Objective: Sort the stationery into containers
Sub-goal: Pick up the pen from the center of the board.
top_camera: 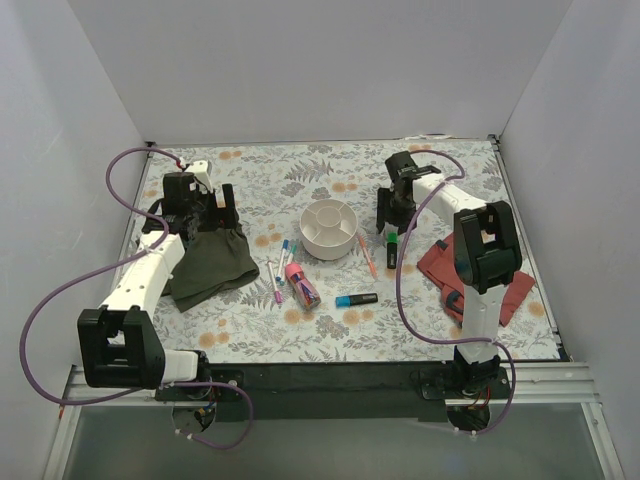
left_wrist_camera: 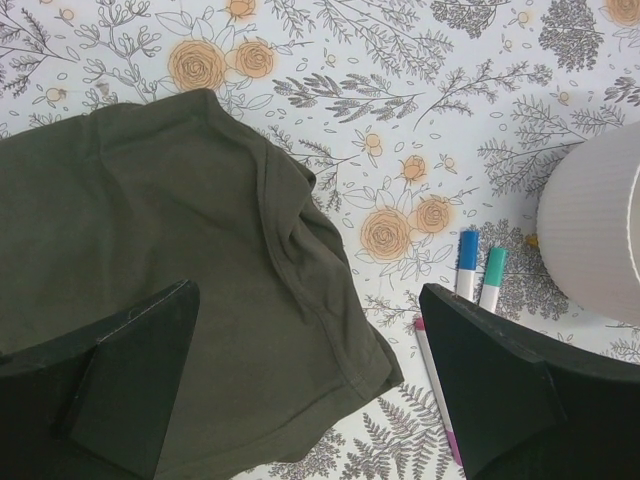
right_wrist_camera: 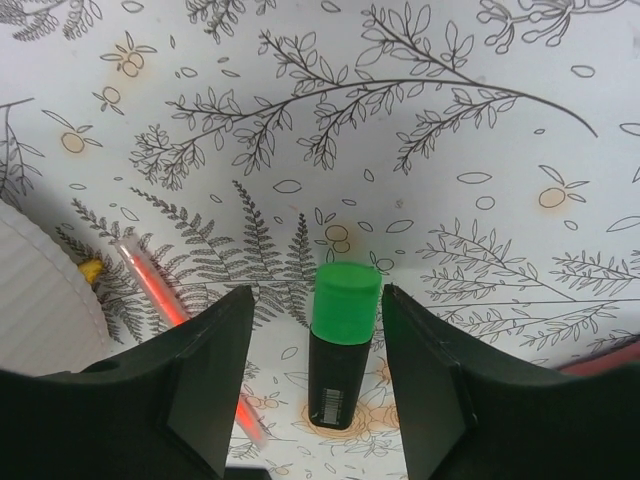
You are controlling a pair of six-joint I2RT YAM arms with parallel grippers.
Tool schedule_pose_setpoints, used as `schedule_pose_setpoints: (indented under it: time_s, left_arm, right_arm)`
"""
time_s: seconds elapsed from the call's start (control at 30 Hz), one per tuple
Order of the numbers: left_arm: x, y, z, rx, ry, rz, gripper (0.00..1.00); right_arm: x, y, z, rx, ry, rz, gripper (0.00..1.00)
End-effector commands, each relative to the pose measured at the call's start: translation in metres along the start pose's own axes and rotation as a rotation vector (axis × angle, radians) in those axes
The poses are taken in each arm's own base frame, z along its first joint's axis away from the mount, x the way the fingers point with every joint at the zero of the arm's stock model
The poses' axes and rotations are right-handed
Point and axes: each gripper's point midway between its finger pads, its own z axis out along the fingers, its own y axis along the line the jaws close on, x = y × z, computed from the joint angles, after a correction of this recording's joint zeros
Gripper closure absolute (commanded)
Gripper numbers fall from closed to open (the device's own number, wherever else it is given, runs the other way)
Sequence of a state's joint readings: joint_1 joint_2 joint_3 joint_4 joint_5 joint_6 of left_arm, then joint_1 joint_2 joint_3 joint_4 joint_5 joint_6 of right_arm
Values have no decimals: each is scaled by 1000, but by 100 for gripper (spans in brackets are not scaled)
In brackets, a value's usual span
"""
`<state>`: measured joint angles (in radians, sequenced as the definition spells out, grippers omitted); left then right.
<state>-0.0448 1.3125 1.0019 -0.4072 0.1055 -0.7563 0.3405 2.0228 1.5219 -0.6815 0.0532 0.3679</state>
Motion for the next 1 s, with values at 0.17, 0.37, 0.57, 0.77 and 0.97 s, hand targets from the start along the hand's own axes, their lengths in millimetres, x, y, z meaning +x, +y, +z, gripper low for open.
schedule_pose_setpoints:
  time_s: [0.17, 0.37, 0.57, 0.77, 0.97]
  left_arm:
    - [-12, 3, 1, -9, -25, -2, 6]
    - [-11, 2, 1, -4, -24, -10, 6]
    - [-11, 2, 1, -5, -27, -8, 6]
    - [-9, 2, -1, -1, -27, -9, 6]
    - [-6, 1, -2, 2, -26, -12, 6]
  right_arm:
    - [-2, -7, 2, 36, -5, 0, 48]
    - [18, -17, 4, 55, 32, -7, 48]
    - [17, -18, 10, 60, 34, -20, 50]
    - [6, -14, 12, 52, 11, -36, 50]
    - [5, -13, 16, 35, 8, -68, 69]
